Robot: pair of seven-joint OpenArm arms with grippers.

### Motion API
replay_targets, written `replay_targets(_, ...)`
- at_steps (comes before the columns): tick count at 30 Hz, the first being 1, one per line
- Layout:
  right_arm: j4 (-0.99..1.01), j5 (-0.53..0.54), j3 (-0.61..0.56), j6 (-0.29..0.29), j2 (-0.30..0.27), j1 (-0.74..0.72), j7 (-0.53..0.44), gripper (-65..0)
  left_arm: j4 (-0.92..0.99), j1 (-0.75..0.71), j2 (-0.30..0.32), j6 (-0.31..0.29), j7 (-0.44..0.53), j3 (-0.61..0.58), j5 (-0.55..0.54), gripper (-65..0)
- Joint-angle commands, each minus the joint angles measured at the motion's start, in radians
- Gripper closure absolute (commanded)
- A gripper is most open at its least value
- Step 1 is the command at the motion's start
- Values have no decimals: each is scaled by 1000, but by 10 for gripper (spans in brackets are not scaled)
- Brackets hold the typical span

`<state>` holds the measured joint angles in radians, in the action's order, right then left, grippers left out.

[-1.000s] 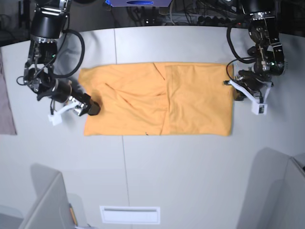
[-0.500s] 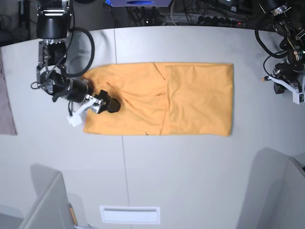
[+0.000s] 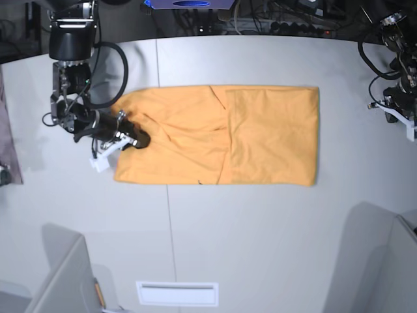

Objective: Fold the T-shirt properly
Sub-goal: 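Release the strip and raise both grippers off the folded shirt, then grasp the folded shirt's end with the right gripper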

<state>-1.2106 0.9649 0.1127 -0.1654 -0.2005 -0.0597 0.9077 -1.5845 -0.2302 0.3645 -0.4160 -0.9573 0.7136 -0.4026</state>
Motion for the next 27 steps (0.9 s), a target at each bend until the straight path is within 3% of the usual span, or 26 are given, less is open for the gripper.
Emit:
replay_targets(1,-10,-30,-1,16,-11,-10,0,0,-15,21,15,-4,44,-41,8,0)
replay_targets(6,-44,-42,-5,16,-11,-15,-3,0,-12,39,1,-4,116,-185,121,0)
replay_targets(9,-140,-131,-5,17,3,-13,4,0,5,81,-31,-4,116,-262,164,0)
replay_targets(16,-371,-386,-3,17,112,1,126,0,106,160,-124,-2,116,-380,334,0)
replay_targets(19,-478,-459,-5,17,161,8,164,0,109,174,-158,-2,116,-415,350,0)
replay_targets(23,-585,-473,-9,17,207,8,225,0,109,177,-180,-2,116,-463,351,0)
replay_targets(27,-650,-504,-115,17,229,8,235,0,103,179,-180,-2,116,-506,351,0)
